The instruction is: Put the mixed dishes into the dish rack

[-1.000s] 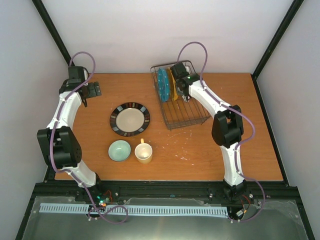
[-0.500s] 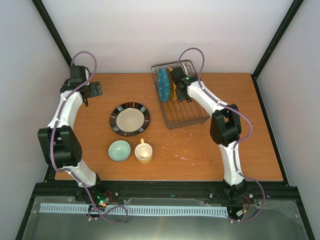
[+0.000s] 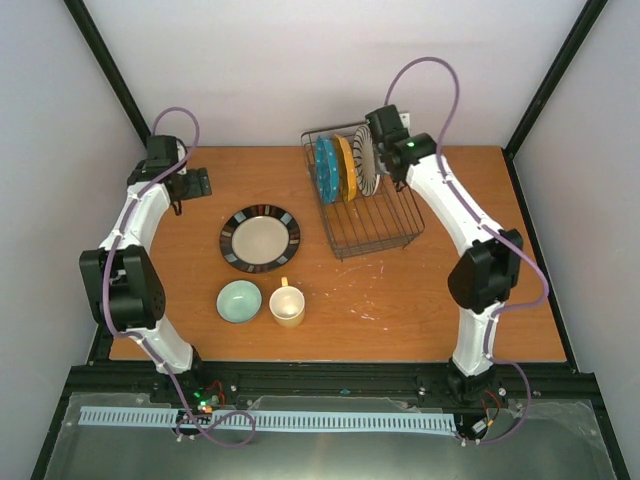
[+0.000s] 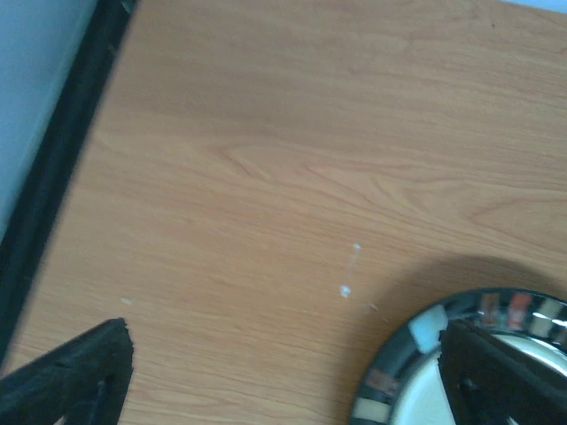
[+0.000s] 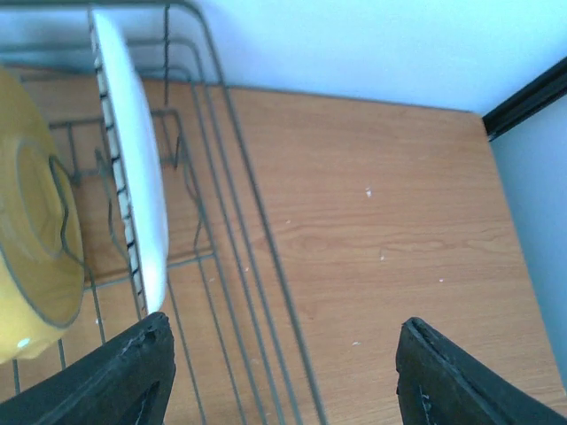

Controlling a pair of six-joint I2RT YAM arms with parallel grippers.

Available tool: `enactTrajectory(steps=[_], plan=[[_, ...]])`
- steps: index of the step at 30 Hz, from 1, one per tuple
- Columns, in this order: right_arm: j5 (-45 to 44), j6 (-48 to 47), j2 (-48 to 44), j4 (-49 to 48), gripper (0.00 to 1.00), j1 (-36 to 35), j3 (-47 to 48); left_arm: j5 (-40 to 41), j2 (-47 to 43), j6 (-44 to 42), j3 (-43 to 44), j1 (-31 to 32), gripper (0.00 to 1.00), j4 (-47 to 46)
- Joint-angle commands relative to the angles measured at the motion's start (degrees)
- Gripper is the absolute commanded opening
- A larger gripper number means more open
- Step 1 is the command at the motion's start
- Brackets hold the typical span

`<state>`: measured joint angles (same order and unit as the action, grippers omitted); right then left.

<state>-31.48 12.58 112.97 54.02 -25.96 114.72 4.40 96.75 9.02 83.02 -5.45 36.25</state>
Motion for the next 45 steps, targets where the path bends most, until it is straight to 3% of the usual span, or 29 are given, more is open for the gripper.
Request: enactTrajectory(steps=[1, 4, 7, 20, 34, 38, 42, 45], plan=[[-0.54, 4.06, -5.58, -2.99, 0.68, 3.44, -4.26, -8.72, 3.47, 0.68, -2.75, -0.59, 0.86, 0.87], [2.43, 4.96, -6.11, -1.91, 0.66, 5.76, -5.75, -17.11, 6.2, 1.33, -4.36, -2.41, 0.63, 1.46], [3.8, 4.57, -6.54, -1.69, 0.66, 6.59, -7.19, -24.7, 8.79, 0.8, -6.11, -4.31, 0.53, 1.19], [6.63, 2.38, -7.11, -3.08, 0.66, 8.8, -8.65, -41.61, 17.77, -4.5, -9.34, -5.98, 0.46, 1.92], [7.84, -0.29, -4.08, -2.65, 0.66, 9.64, -5.8, -58.58, 28.66, -10.5, -15.12, -14.03, 0.32, -1.81], [7.41, -1.03, -2.77, -2.19, 0.66, 9.63, -4.24, -64.4, 31.54, -12.34, -14.09, -16.39, 0.21, -1.52], [7.33, -1.66, -1.45, -1.84, 0.66, 9.61, -3.01, -66.51, 33.0, -13.12, -12.04, -17.64, 0.01, 0.15], [7.42, -2.03, -0.71, -1.81, 0.66, 9.65, -2.29, -68.49, 32.82, -13.55, -10.91, -17.72, 0.01, 1.09]])
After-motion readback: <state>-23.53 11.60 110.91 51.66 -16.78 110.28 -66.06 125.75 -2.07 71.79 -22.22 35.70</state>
